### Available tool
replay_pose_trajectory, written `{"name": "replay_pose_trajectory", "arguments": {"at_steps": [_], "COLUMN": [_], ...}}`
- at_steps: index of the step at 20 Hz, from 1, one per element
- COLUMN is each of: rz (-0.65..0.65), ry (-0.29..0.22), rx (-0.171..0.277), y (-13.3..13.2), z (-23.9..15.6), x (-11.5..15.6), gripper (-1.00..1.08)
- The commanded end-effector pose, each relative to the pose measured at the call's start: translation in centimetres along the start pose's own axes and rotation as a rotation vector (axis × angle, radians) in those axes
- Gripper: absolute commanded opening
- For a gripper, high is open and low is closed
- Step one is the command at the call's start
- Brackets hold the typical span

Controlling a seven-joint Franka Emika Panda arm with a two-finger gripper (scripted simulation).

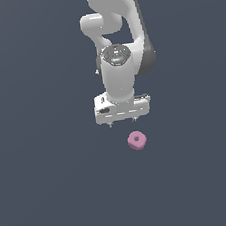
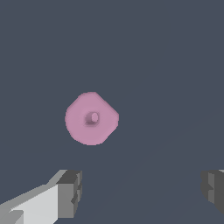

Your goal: Pick up the object and move it to a goal position.

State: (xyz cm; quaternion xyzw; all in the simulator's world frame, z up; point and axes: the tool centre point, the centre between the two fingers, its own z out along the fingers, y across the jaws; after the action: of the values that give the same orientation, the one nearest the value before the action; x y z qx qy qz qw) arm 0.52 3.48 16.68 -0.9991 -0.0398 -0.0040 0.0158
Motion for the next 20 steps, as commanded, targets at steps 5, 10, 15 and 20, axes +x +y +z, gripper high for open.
{"name": "replay_pose_trajectory", "arguments": {"at_steps": [5,10,15,20], "rz": [0.043,0.111,0.208,0.326], "ry": [-0.001,-0.002,-0.004,-0.005], "rx": [0.000,-0.001,-0.004,-0.008], "y": [-0.3,-0.8,-1.5,-2.4], "z": [0.4,1.1,2.1,3.3], "x": [0.2,0.6,1.1,1.7], "gripper": [1.00,1.00,1.00,1.00]}}
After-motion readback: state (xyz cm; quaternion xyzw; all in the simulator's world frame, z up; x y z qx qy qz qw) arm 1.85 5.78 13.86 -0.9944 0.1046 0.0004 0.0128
